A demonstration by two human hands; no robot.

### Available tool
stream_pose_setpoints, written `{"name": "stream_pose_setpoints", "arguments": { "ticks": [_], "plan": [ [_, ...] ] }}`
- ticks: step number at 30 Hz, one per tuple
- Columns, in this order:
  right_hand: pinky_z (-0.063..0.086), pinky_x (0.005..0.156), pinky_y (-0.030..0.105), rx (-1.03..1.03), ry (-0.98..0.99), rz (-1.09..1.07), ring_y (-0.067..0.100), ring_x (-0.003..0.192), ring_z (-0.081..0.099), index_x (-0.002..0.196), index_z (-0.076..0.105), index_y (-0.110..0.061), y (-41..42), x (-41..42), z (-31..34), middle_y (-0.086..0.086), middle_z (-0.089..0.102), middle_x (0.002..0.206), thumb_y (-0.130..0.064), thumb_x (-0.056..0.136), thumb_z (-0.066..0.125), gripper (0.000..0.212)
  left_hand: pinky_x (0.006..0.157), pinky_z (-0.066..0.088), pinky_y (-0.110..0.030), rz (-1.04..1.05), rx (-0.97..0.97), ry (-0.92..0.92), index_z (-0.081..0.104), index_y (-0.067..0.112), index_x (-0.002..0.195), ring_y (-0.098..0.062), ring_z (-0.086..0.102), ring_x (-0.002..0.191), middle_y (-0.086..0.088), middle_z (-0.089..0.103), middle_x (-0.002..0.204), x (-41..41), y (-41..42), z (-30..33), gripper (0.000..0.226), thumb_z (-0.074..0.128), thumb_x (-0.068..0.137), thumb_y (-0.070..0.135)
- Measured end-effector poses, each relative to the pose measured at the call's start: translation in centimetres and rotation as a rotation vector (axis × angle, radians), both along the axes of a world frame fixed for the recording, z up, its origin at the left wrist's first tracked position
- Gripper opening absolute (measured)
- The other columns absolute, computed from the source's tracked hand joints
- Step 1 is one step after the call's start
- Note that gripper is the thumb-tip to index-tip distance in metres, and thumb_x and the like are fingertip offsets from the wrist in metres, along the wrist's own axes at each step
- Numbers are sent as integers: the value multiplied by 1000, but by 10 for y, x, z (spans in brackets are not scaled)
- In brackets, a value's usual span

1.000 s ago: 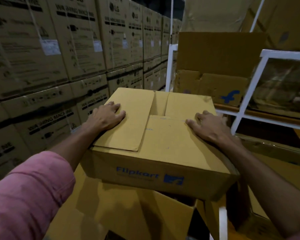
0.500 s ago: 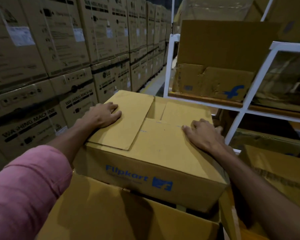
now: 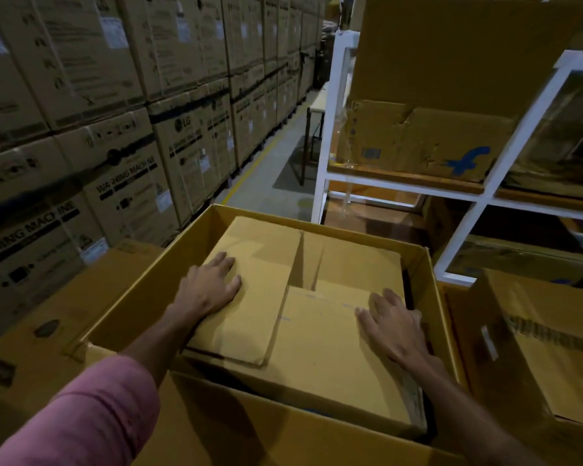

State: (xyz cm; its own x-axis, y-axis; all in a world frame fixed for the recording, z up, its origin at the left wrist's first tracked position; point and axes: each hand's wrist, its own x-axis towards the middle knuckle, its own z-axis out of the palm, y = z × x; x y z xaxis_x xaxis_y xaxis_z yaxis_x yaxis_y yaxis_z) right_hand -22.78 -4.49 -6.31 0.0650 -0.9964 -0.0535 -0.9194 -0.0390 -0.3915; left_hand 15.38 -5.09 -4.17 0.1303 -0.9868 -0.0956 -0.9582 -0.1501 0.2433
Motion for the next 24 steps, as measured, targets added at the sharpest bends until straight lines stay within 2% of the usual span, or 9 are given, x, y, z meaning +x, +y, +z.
{"name": "stream_pose_setpoints", "arguments": {
  "ticks": [3,6,10,13,17,24],
  "plan": [
    [27,116,56,7,28,-4,32,144,37,150,46,-24,-1,-13,-20,6,29,164,-73,87,22,83,112,41,-57,16,41,36,31,33,159,-41,48,137,8,19,170,-11,0,-32,86,20,85,75],
    [24,117,52,31,30,-20,32,146,34,150,48,-27,-5,-25,-35,4,27,166,-73,87,24,82,112,40,-56,39,82,71,26,37,160,-39,45,140,11,12,171,-21,-6,-58,79,26,89,73],
    [24,117,50,50,48,-8,32,145,34,149,49,-29,-23,-31,-42,2,29,165,-74,87,24,81,109,43,-55,57,63,45,27,38,159,-39,46,138,10,14,171,-21,-22,-64,77,26,90,72],
    [26,115,51,47,60,26,33,145,34,149,47,-30,-37,-35,-43,1,29,165,-74,88,26,78,108,43,-56,65,36,31,26,36,160,-39,46,137,8,16,171,-20,-26,-68,84,20,87,76],
    [22,118,51,38,78,80,28,146,35,149,48,-24,-51,-37,-38,6,30,164,-68,89,27,77,107,43,-56,76,23,37,24,34,161,-40,47,135,9,15,171,-22,-29,-72,86,18,86,75],
    [26,116,52,59,78,85,31,146,34,151,45,-28,-48,-38,-39,3,27,165,-74,87,23,82,106,44,-57,79,15,28,21,34,162,-41,45,135,8,13,171,-20,-29,-73,82,23,89,73]
  ]
}}
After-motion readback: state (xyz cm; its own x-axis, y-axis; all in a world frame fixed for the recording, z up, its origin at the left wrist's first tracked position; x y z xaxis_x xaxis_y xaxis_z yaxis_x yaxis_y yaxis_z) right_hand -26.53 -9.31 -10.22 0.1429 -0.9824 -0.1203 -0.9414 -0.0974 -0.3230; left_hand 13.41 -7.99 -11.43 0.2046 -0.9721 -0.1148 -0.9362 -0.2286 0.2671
